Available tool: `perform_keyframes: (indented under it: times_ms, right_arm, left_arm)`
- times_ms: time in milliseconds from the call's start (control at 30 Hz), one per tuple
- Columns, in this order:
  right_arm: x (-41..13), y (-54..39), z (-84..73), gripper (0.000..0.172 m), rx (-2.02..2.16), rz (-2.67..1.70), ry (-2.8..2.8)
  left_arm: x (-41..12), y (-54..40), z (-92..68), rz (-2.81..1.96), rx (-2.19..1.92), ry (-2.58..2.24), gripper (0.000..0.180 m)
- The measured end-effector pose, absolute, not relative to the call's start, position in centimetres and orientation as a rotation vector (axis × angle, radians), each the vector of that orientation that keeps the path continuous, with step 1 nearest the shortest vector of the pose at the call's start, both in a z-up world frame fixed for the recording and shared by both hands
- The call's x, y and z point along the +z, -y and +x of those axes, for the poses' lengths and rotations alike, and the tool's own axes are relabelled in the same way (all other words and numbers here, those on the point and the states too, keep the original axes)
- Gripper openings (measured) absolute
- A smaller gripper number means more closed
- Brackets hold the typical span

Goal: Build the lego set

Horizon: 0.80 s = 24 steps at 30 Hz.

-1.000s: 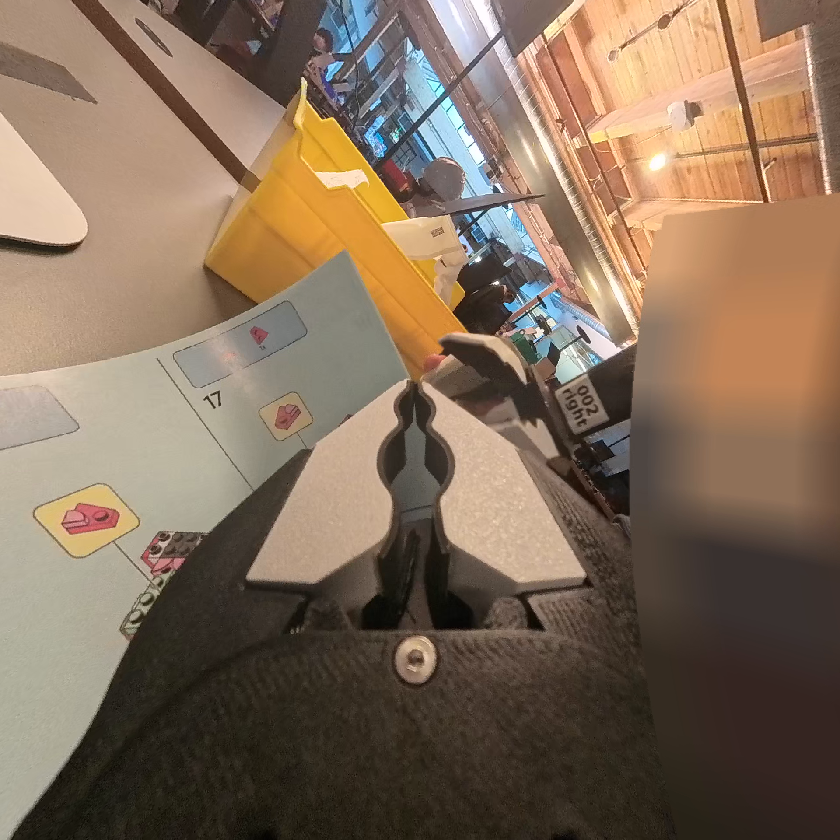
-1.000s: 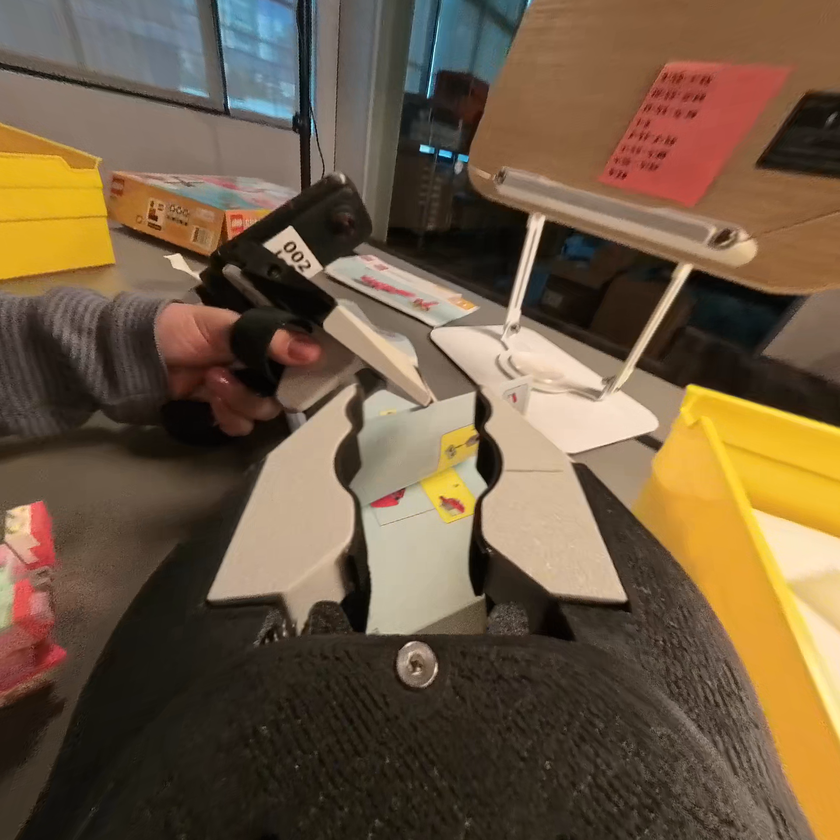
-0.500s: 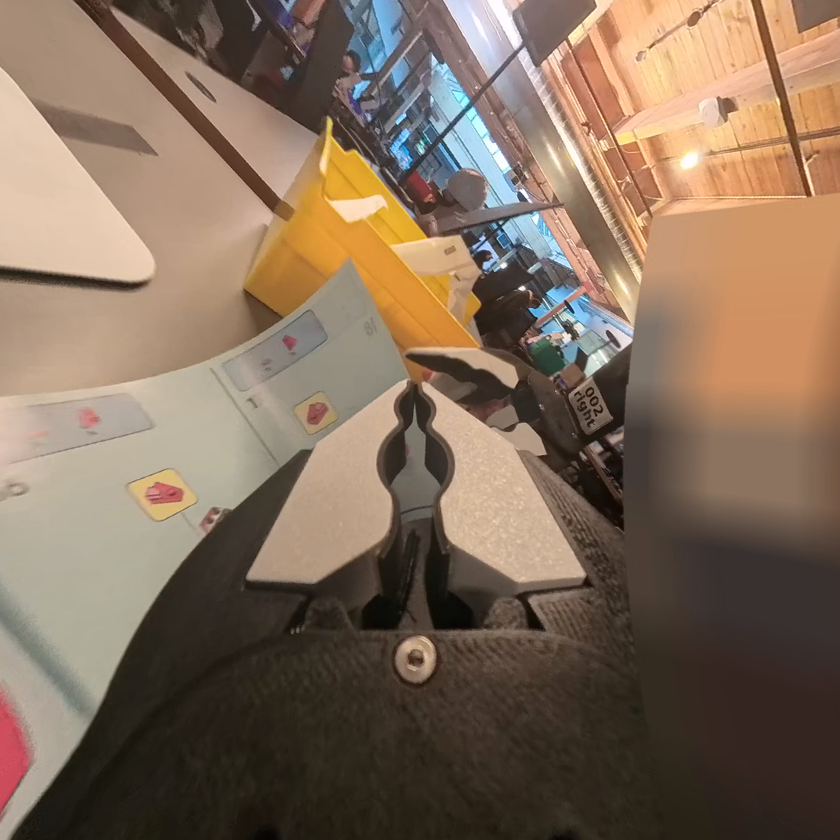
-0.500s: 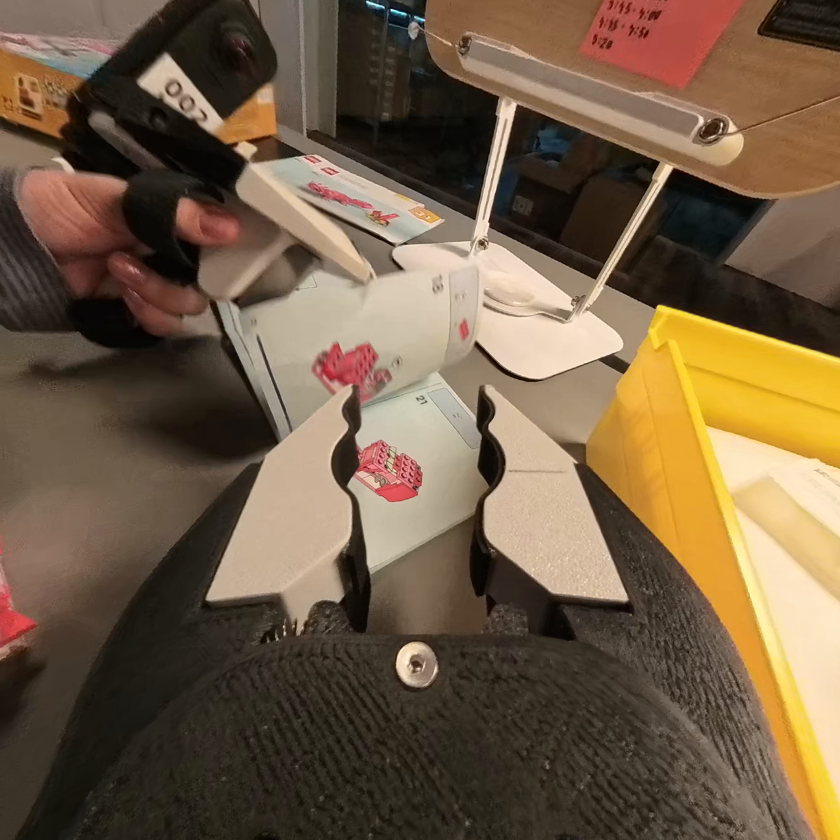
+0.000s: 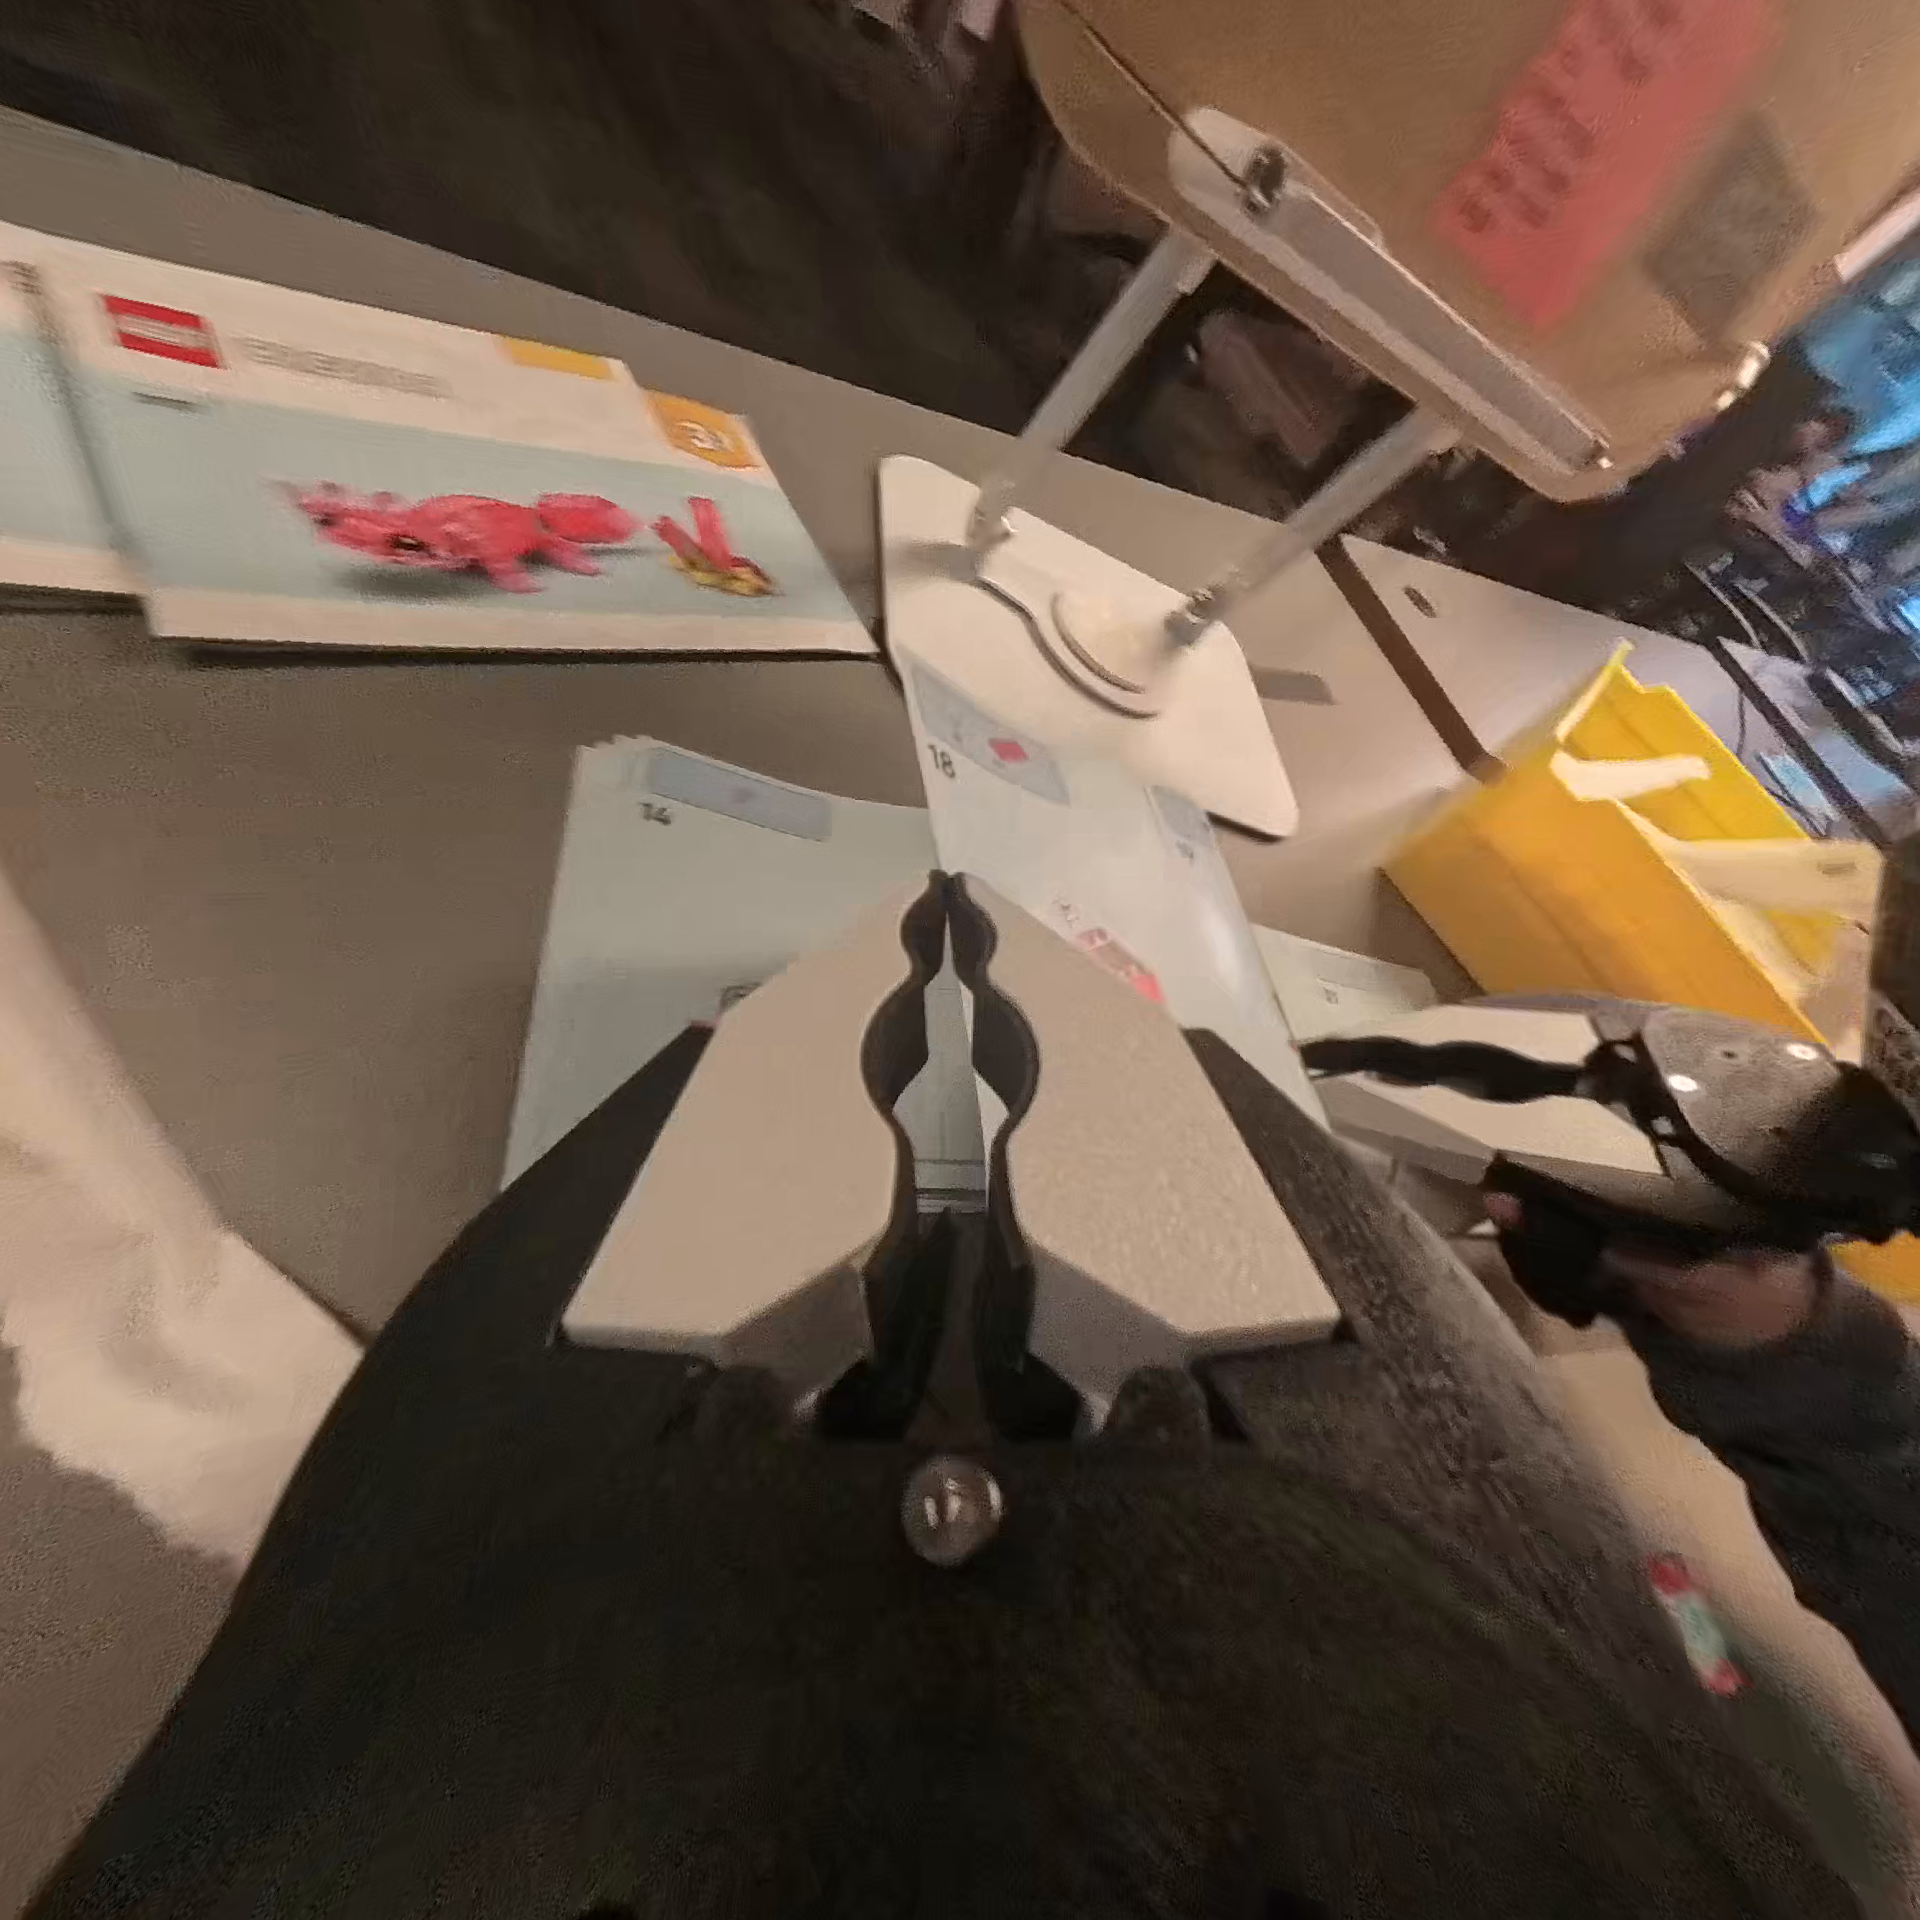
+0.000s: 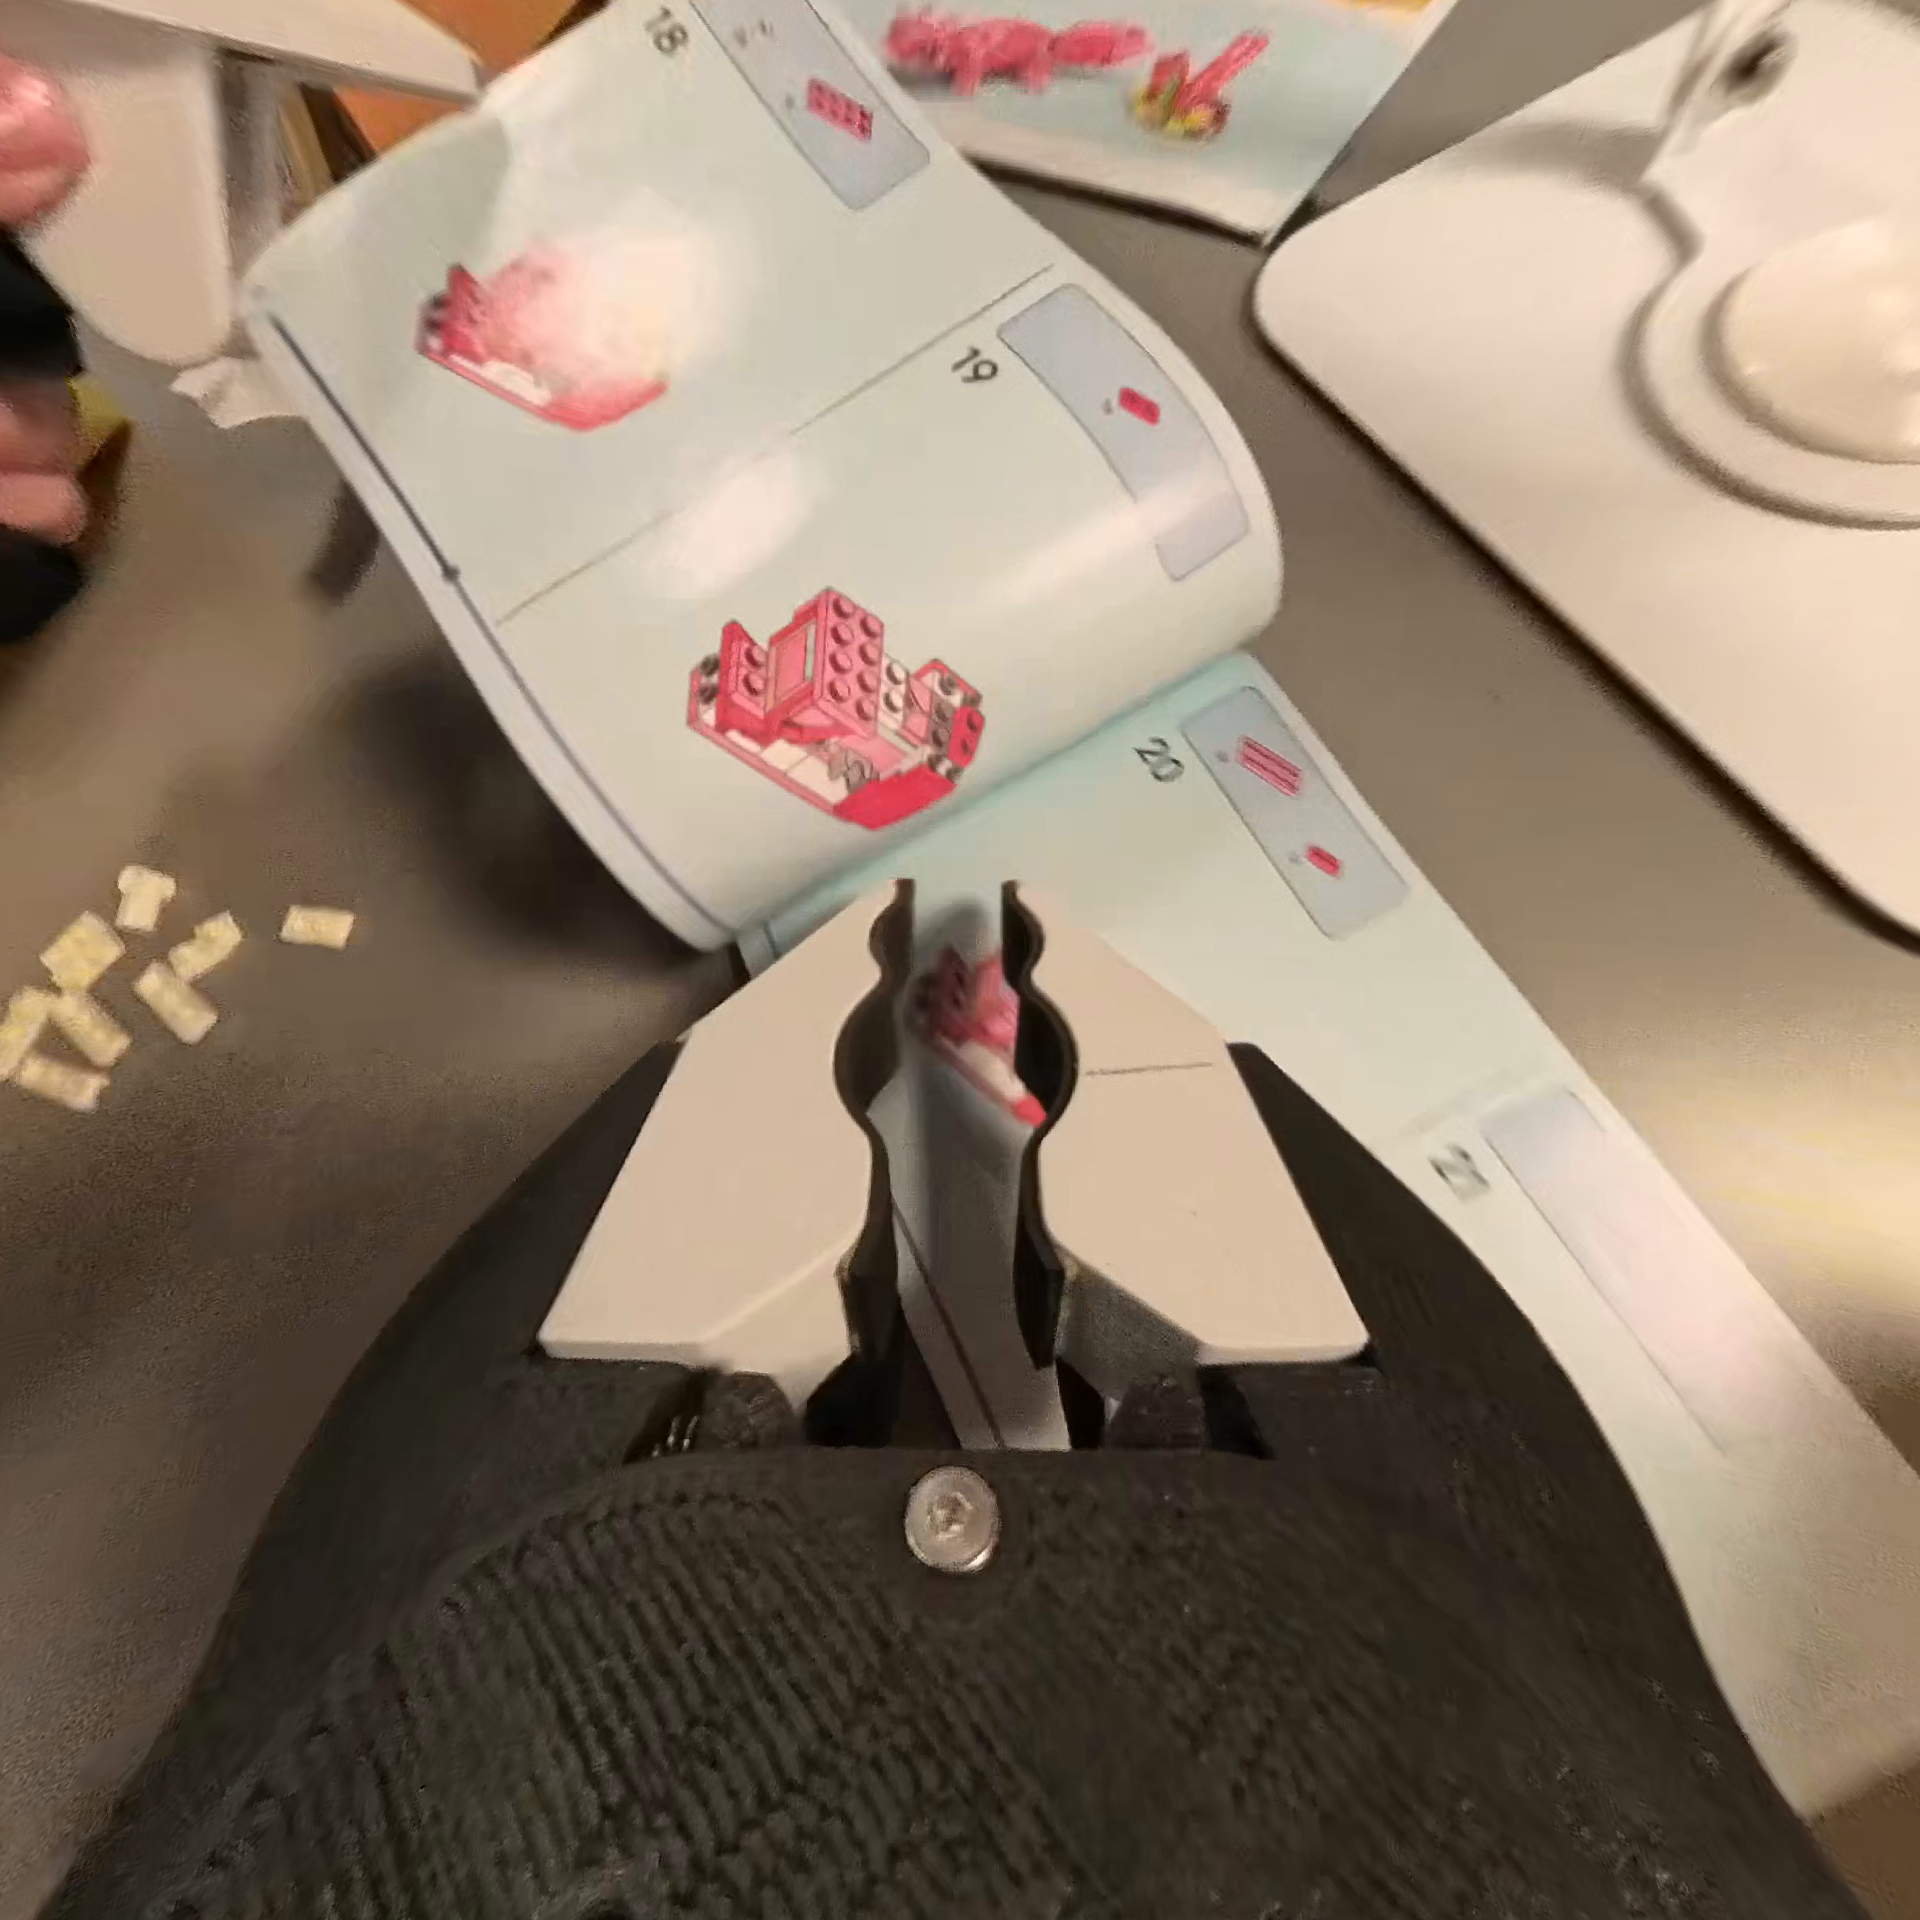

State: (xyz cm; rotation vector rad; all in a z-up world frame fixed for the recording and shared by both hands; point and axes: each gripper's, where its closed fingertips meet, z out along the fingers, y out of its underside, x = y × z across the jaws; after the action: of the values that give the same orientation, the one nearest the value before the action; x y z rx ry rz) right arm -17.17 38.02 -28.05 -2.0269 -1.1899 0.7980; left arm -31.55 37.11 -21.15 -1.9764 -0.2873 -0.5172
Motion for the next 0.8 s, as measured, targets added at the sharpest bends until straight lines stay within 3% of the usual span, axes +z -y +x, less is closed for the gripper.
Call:
perform_keyframes:
  times_ms: [67,267,800]
  right_arm:
    - [-28.7,-37.9,-19.0,0.025,0.811,-2.075,1.211]
    - [-28.9,-38.4,-21.7,0.044,0.726,-2.073,1.281]
    - [-29.9,-34.8,-15.8,0.054,0.633,-1.602,2.219]
  left_arm:
    - [-20.7,-37.1,-32.6,-1.953,-0.462,0.336,0.015]
    - [-18.5,-36.5,-33.8,-1.880,-0.347,0.328,0.016]
    - [-15.2,-35.3,-33.5,-1.709,-0.540,0.286,0.019]
